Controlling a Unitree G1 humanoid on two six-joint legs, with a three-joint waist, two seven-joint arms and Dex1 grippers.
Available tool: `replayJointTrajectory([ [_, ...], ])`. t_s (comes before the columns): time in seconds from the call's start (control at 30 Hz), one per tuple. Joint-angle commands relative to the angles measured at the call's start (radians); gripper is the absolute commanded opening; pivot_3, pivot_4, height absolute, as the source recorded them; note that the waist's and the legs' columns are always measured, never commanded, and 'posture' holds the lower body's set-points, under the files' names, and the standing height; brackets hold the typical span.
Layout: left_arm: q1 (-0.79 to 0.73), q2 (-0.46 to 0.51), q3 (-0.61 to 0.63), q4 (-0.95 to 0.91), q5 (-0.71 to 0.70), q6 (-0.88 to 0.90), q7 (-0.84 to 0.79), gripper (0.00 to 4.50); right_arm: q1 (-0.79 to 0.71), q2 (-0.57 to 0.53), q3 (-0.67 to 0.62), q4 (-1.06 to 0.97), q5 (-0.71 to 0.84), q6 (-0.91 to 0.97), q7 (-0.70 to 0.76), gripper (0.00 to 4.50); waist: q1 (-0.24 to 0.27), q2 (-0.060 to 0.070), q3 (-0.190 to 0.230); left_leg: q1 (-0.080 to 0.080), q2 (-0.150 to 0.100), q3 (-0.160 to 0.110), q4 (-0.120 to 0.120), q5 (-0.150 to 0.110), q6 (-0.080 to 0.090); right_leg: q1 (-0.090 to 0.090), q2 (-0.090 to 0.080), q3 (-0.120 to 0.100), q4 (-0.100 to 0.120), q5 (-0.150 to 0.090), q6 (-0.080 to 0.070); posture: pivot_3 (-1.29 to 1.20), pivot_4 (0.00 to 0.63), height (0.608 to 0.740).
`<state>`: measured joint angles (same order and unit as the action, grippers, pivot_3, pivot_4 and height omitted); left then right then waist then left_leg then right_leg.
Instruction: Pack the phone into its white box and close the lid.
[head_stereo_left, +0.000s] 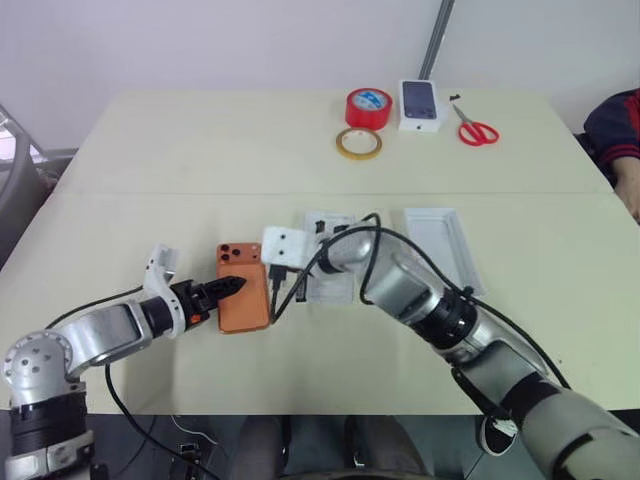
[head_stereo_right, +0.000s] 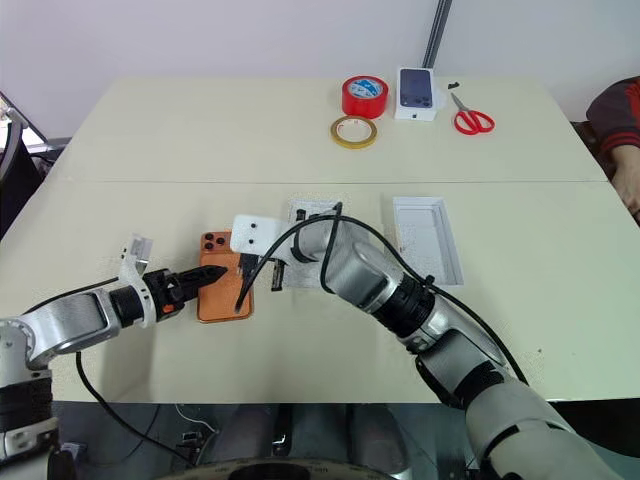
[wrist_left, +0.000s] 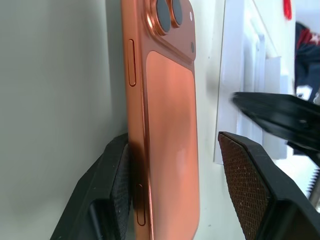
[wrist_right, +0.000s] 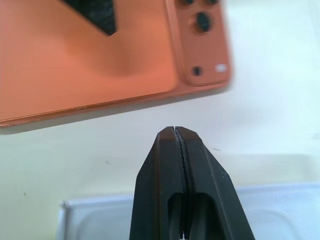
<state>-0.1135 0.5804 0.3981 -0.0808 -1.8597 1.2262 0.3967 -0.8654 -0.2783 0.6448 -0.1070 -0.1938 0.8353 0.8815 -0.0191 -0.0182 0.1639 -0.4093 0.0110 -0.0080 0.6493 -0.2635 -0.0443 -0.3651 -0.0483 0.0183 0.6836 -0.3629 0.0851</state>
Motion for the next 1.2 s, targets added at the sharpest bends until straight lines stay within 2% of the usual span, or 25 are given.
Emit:
replayJointTrajectory([
  [0.03,0.009,0.032,-0.029,-0.033,-0.091,-0.073,0.013,1.04,0.016,-0.035,-0.087,-0.136,0.056,0.035,0.026,0.0,0.003,-0.001,0.0,0.0,0.0,0.0,0.0,0.0,0.0,0.0,0.0,0.0,0.0,0.0,0.0,0.0,0.15,0.74],
  [0.1,0.007,0.047,-0.043,-0.037,-0.107,-0.103,0.005,0.03,0.047,-0.079,-0.139,-0.195,0.088,0.043,0.037,0.0,0.007,-0.001,0.0,0.0,0.0,-0.001,0.0,0.0,0.001,0.0,0.0,-0.001,-0.001,0.0,0.0,0.0,0.15,0.74],
  [0.2,-0.013,0.047,-0.047,-0.052,-0.113,-0.141,-0.024,0.03,0.111,-0.139,-0.229,-0.255,0.135,0.019,0.032,0.0,0.007,-0.001,0.001,0.0,0.0,-0.001,0.0,-0.002,0.003,0.002,0.0,-0.001,-0.001,0.0,0.0,0.0,0.15,0.74],
  [0.37,-0.111,0.008,-0.063,-0.07,-0.113,-0.195,-0.036,0.03,0.294,-0.272,-0.479,-0.355,0.297,-0.054,0.104,0.0,0.009,-0.002,0.003,-0.001,0.0,-0.001,0.0,-0.001,0.002,0.002,0.0,-0.001,-0.002,0.0,0.0,0.0,0.15,0.74],
  [0.6,-0.28,-0.077,-0.241,0.007,-0.083,-0.217,-0.006,0.03,0.481,-0.405,-0.696,-0.386,0.416,-0.032,0.09,0.0,0.004,-0.002,0.003,0.001,0.0,0.0,0.001,-0.001,0.002,0.005,0.001,-0.001,-0.004,0.0,0.0,0.0,0.15,0.74],
  [0.77,-0.356,-0.126,-0.315,0.106,0.004,-0.204,-0.033,0.03,0.548,-0.459,-0.756,-0.415,0.451,-0.024,0.049,0.0,0.001,-0.001,0.004,0.001,0.001,0.0,0.001,0.0,0.001,0.005,0.004,0.0,-0.003,0.0,0.0,0.0,0.15,0.74],
  [1.2,-0.47,-0.226,-0.35,0.267,0.171,-0.095,-0.128,0.03,0.628,-0.541,-0.78,-0.442,0.492,-0.027,-0.022,0.0,0.01,-0.002,0.004,0.0,0.001,0.0,0.003,0.001,-0.001,0.006,0.004,0.0,-0.003,0.0,0.0,0.0,0.15,0.74],
])
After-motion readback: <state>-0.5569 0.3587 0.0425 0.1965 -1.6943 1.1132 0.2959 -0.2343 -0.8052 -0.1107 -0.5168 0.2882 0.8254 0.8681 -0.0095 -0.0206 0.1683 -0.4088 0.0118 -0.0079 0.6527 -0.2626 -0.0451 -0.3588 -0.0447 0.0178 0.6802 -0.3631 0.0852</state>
